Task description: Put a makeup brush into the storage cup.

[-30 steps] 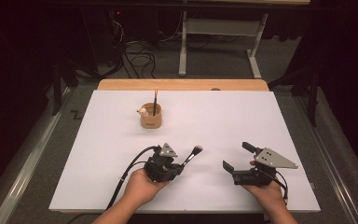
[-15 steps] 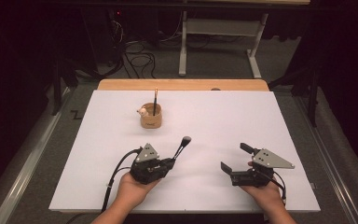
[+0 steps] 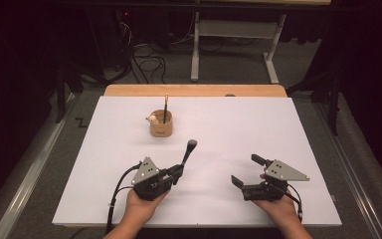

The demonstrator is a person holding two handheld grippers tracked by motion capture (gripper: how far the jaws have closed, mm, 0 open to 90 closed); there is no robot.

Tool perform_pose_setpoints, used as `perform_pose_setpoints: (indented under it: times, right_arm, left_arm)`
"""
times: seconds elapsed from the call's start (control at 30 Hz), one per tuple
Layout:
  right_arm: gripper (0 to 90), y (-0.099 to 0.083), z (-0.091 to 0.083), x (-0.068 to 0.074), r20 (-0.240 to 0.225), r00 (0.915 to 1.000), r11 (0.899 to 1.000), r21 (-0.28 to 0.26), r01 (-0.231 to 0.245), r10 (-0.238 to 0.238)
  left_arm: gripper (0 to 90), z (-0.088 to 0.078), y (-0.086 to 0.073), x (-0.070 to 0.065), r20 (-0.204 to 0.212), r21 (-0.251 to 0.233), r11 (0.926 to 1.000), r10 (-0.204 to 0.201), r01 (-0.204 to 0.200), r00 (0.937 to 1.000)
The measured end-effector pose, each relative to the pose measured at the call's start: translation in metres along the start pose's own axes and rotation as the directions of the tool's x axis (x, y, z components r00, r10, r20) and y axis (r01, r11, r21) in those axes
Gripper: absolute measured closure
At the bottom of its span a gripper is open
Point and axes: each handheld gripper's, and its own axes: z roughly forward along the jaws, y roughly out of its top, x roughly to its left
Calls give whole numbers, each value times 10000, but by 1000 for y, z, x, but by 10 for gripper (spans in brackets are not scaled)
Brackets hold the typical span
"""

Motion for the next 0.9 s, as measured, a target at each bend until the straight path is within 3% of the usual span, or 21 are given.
perform_pose_setpoints:
  times: [0.5,0.7,0.9]
  right_arm:
    - [14,-3,5,4,-154,9999,9999,140,23,-21]
    - [14,-3,6,5,-180,9998,9999,126,86,-84]
    - [19,-2,11,9,-417,9991,9999,96,-58,62]
  left_arm:
    - [793,-7,-12,7,-371,-569,9978,-355,334,9987]
    - [793,-6,-13,5,-778,-306,9989,-383,360,9962]
    - [792,-4,-11,1,-736,-343,9991,-283,259,9969]
